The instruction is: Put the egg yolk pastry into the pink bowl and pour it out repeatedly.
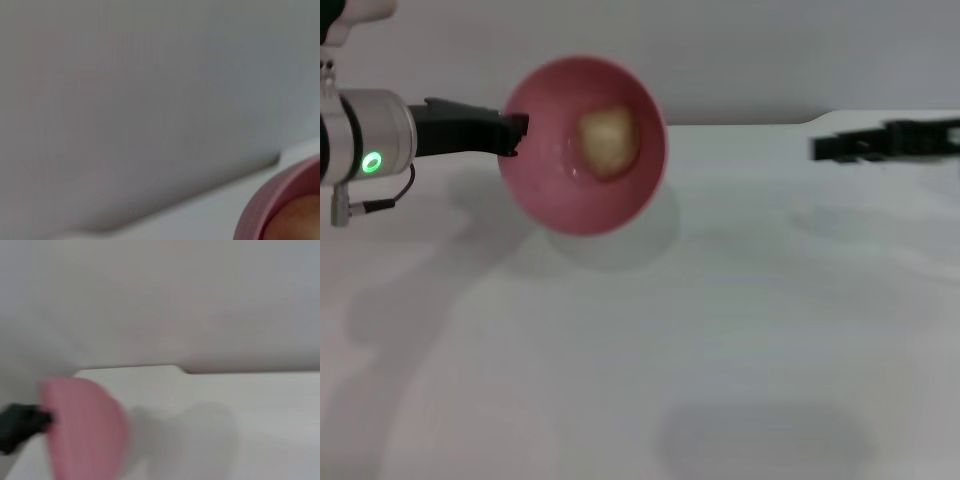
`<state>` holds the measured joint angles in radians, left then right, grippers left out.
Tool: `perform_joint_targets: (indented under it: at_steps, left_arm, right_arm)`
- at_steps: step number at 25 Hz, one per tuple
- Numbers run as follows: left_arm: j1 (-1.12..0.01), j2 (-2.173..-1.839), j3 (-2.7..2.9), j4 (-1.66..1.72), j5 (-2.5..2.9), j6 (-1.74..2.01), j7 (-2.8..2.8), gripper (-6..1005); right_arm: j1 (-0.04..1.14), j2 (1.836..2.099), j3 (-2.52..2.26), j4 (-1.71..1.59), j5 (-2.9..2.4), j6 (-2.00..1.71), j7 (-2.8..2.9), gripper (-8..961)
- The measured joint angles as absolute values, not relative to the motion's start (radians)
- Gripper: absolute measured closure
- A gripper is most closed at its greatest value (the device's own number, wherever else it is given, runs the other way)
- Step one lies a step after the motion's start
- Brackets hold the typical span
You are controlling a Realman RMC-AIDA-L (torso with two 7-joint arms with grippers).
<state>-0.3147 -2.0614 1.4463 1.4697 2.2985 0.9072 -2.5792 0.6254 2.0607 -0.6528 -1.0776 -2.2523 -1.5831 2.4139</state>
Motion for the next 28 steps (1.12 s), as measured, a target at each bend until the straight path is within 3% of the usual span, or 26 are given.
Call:
perform_joint_targets:
  at_steps: [8, 12, 15, 20, 28]
  left_arm:
    - [-0.074, -2.060, 1.860, 1.563, 2.289, 0.322, -2.220, 1001]
    - [-0.040, -2.060, 2.048, 1.505, 2.293, -0.017, -2.051, 1001]
    - [-0.059, -2.064, 2.228, 1.376, 2.326, -0.369, -1.888, 1001]
    - [-0.208, -2.076, 2.496, 1.044, 2.346, -0.907, -1.670, 1000]
    - [-0.235, -2.075, 2.508, 1.026, 2.288, -0.971, -1.681, 1000]
  right_arm:
    - [0.572, 2.064, -0.529, -1.065, -2.379, -1.599, 2.413, 438]
    - [0.567, 2.064, -0.525, -1.057, -2.379, -1.600, 2.413, 435]
    - [0.564, 2.064, -0.523, -1.046, -2.380, -1.601, 2.412, 433]
    - [0.558, 2.065, -0.522, -1.042, -2.381, -1.601, 2.412, 429]
    - [0.559, 2.066, -0.534, -1.040, -2.372, -1.606, 2.404, 424]
